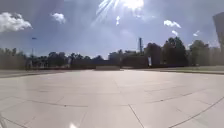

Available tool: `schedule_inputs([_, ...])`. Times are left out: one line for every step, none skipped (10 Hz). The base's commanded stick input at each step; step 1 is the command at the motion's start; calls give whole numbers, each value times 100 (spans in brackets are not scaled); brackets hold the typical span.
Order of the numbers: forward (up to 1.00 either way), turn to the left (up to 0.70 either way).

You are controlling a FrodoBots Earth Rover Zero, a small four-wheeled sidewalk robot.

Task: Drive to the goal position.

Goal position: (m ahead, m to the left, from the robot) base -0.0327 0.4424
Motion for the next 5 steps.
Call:
schedule_inputs([4,0])
schedule_inputs([5,0])
schedule_inputs([4,0])
schedule_inputs([5,0])
schedule_inputs([4,0])
